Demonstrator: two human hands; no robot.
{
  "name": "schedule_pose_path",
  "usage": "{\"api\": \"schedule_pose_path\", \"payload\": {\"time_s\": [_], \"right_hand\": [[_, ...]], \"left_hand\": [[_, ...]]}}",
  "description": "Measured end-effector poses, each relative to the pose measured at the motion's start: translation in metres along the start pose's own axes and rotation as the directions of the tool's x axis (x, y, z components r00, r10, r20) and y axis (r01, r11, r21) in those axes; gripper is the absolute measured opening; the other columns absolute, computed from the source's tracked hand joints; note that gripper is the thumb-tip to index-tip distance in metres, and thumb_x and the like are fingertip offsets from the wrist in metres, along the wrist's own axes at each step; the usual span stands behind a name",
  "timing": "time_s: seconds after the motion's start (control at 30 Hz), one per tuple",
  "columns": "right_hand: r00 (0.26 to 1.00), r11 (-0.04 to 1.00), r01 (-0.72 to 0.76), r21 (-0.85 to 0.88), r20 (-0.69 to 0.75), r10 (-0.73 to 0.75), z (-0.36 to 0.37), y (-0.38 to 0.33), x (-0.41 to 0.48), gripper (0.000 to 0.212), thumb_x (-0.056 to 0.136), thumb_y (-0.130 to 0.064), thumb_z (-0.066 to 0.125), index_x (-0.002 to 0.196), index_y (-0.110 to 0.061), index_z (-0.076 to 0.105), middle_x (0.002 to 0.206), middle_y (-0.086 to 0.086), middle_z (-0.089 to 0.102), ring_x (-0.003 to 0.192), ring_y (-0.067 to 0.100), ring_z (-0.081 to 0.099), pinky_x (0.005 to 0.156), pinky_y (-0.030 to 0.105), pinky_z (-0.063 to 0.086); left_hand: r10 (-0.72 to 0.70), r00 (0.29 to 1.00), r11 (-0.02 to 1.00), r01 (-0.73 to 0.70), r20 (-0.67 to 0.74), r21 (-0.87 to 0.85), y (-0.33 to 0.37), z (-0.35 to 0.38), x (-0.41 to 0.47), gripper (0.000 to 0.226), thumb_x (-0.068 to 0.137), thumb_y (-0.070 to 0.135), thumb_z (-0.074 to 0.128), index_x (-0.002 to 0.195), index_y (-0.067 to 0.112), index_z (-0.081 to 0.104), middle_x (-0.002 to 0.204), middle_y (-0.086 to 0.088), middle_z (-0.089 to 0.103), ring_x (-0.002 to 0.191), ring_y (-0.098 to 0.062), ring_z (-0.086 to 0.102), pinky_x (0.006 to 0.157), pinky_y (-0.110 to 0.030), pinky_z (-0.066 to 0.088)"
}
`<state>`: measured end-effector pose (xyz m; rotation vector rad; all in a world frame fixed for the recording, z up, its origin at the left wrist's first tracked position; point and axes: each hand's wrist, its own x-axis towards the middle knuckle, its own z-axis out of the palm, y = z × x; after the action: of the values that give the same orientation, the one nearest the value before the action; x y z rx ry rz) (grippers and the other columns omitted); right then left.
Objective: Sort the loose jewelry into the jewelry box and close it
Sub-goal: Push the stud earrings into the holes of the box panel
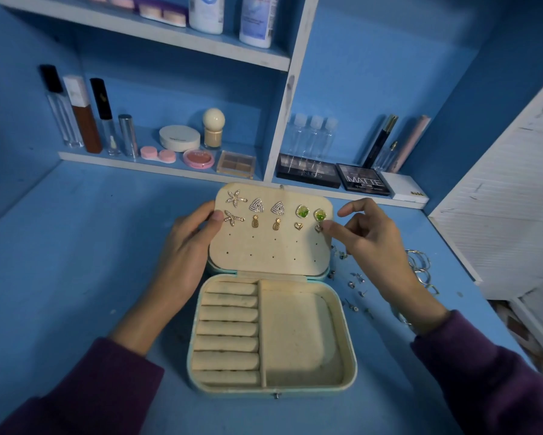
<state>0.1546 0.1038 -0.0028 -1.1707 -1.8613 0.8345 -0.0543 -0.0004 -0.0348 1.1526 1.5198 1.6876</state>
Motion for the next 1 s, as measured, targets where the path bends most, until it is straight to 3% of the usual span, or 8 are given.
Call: {"api": "schedule_pose_path", "payload": {"time_s": [0.1, 0.23, 0.3, 0.37, 0.43, 0.57, 0.77, 1.0], "right_hand": [[0.999, 0.999, -0.033, 0.034, -0.006, 0.033, -0.009, 0.0, 0.004, 0.013, 0.083, -0.022, 0.069, 0.083, -0.02, 0.056, 0.056, 0.005, 0.046, 0.054, 0.017, 0.042, 0.05, 0.022, 0.035], [0.996, 0.996, -0.055, -0.076, 0.07, 0.061, -0.03, 0.011, 0.019, 0.008, 0.084, -0.019, 0.066, 0.077, -0.022, 0.065, 0.067, 0.003, 0.057, 0.063, 0.018, 0.048, 0.059, 0.031, 0.038], [0.989, 0.982, -0.015, -0.19, 0.139, 0.042, -0.039, 0.02, 0.028, 0.015, 0.085, -0.015, 0.066, 0.074, -0.025, 0.067, 0.071, -0.007, 0.065, 0.063, 0.009, 0.053, 0.06, 0.022, 0.042], [0.98, 0.95, 0.049, -0.307, 0.197, 0.013, -0.045, 0.029, 0.034, 0.017, 0.085, -0.013, 0.067, 0.074, -0.026, 0.068, 0.073, -0.011, 0.067, 0.06, -0.001, 0.054, 0.059, 0.009, 0.04], [0.966, 0.916, 0.126, -0.38, 0.255, -0.027, -0.048, 0.035, 0.038, 0.017, 0.084, -0.008, 0.067, 0.077, -0.024, 0.069, 0.074, -0.013, 0.067, 0.064, -0.004, 0.056, 0.062, 0.004, 0.04], [0.918, 0.842, 0.275, -0.463, 0.386, -0.088, -0.047, 0.043, 0.042, 0.025, 0.082, 0.001, 0.064, 0.082, -0.022, 0.073, 0.079, -0.01, 0.069, 0.07, -0.008, 0.057, 0.066, 0.002, 0.038], [0.864, 0.808, 0.368, -0.459, 0.489, -0.115, -0.042, 0.048, 0.046, 0.024, 0.083, 0.0, 0.065, 0.087, -0.021, 0.076, 0.087, -0.005, 0.071, 0.071, 0.006, 0.06, 0.068, 0.005, 0.041], [0.85, 0.795, 0.407, -0.449, 0.506, -0.148, -0.04, 0.051, 0.049, 0.024, 0.08, 0.001, 0.066, 0.083, -0.021, 0.077, 0.078, -0.017, 0.064, 0.07, 0.002, 0.06, 0.068, 0.008, 0.043]], "left_hand": [[0.011, 1.0, 1.0, -0.011, 0.015, -0.003, 0.001, 0.0, -0.001, 0.029, 0.1, 0.015, 0.043, 0.094, 0.035, 0.064, 0.09, 0.019, 0.071, 0.087, 0.006, 0.062, 0.075, -0.012, 0.046], [-0.014, 1.0, 1.0, 0.014, -0.001, 0.009, -0.004, 0.0, 0.002, 0.025, 0.099, 0.02, 0.047, 0.093, 0.037, 0.065, 0.096, 0.012, 0.071, 0.097, -0.005, 0.062, 0.088, -0.028, 0.046], [-0.02, 1.0, 1.0, 0.02, -0.017, 0.009, -0.006, -0.001, 0.003, 0.018, 0.095, 0.028, 0.051, 0.095, 0.038, 0.066, 0.102, 0.007, 0.071, 0.102, -0.011, 0.061, 0.092, -0.032, 0.045], [-0.022, 1.0, 1.0, 0.022, -0.014, 0.002, -0.004, 0.001, 0.002, 0.021, 0.097, 0.023, 0.051, 0.094, 0.037, 0.066, 0.096, 0.013, 0.072, 0.095, -0.003, 0.063, 0.087, -0.025, 0.045], [-0.028, 0.999, 1.0, 0.028, -0.015, 0.01, -0.003, 0.001, 0.002, 0.028, 0.099, 0.018, 0.047, 0.093, 0.038, 0.065, 0.092, 0.016, 0.071, 0.092, 0.0, 0.062, 0.085, -0.023, 0.045], [-0.031, 0.999, 1.0, 0.031, -0.011, 0.005, -0.005, 0.0, 0.003, 0.021, 0.088, 0.036, 0.051, 0.09, 0.047, 0.068, 0.099, 0.012, 0.071, 0.099, -0.007, 0.062, 0.088, -0.028, 0.046], [-0.026, 1.0, 0.999, 0.025, -0.011, -0.021, -0.004, 0.001, 0.003, 0.03, 0.099, 0.016, 0.048, 0.092, 0.04, 0.066, 0.091, 0.02, 0.071, 0.093, 0.002, 0.063, 0.084, -0.019, 0.046], [-0.041, 0.999, 0.998, 0.042, -0.021, 0.039, -0.003, 0.001, 0.003, 0.025, 0.083, 0.041, 0.048, 0.083, 0.059, 0.065, 0.108, 0.006, 0.067, 0.111, -0.015, 0.057, 0.1, -0.038, 0.042]]}}
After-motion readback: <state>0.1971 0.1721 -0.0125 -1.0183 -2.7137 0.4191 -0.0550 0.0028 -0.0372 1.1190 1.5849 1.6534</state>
